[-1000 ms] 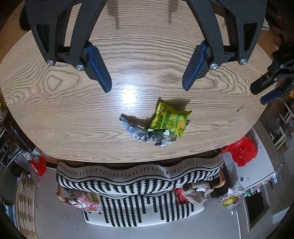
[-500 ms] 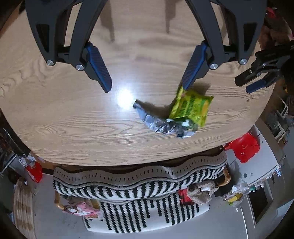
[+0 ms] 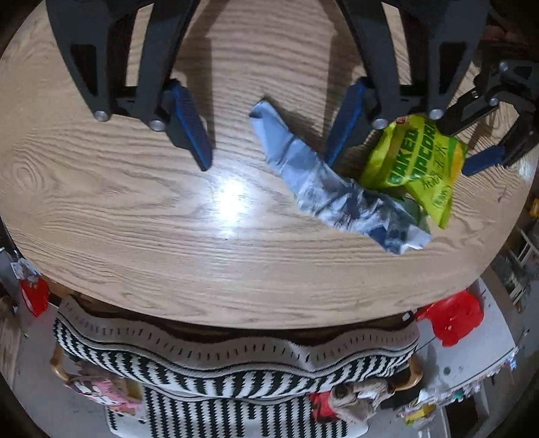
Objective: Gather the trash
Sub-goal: 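Grasp the yellow-green snack bag with the left gripper while the right grasps the crumpled foil, then carry the snack bag and foil over the bin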
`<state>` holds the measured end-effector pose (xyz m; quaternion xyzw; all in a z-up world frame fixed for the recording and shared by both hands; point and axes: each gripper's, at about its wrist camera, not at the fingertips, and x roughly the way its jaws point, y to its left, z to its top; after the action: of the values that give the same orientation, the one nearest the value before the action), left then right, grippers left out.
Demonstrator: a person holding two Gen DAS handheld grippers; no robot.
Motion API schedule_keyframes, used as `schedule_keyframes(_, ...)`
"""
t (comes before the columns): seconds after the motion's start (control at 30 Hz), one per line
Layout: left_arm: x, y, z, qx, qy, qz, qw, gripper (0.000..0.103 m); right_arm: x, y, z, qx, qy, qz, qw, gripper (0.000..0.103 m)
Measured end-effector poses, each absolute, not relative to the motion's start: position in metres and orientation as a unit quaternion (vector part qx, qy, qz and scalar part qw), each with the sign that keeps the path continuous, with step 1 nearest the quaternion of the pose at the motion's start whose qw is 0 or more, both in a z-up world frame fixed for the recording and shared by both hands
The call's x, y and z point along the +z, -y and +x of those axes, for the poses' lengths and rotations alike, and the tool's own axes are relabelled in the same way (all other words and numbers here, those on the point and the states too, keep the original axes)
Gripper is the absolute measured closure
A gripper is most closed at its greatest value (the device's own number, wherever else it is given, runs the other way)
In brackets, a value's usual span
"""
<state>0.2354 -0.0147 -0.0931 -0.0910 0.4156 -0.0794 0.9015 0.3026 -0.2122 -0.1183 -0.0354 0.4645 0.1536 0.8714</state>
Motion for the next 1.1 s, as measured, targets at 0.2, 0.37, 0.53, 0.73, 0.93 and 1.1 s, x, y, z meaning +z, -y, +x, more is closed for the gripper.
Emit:
schedule_keyframes(0.2, -0.094, 0.022, 0.243, -0.101, -0.410, -0.116, 0.899, 0.040, -0.121, 0.207, 0.294, 0.173, -0.458, -0.033, 0.871, 0.085)
schedule_keyframes(0.37, -0.081, 0.033, 0.231, -0.109, -0.404, -0.086, 0.904, 0.068, -0.110, 0.207, 0.265, 0.154, -0.452, -0.051, 0.877, 0.088)
schedule_keyframes(0.53, -0.056, 0.023, 0.202, -0.097, -0.393, -0.064, 0.912, 0.074, -0.085, 0.216, 0.225, 0.136, -0.431, -0.045, 0.891, 0.088)
schedule_keyframes(0.73, -0.016, 0.000, 0.153, -0.094, -0.365, -0.057, 0.925, 0.074, -0.054, 0.222, 0.162, 0.113, -0.423, -0.024, 0.899, 0.088)
schedule_keyframes(0.93, 0.004, -0.012, 0.101, -0.096, -0.367, -0.054, 0.924, 0.074, -0.056, 0.231, 0.100, 0.087, -0.432, 0.008, 0.898, 0.089)
schedule_keyframes(1.1, 0.006, -0.008, 0.072, -0.097, -0.363, -0.019, 0.926, 0.074, -0.060, 0.228, 0.066, 0.075, -0.436, 0.008, 0.897, 0.088)
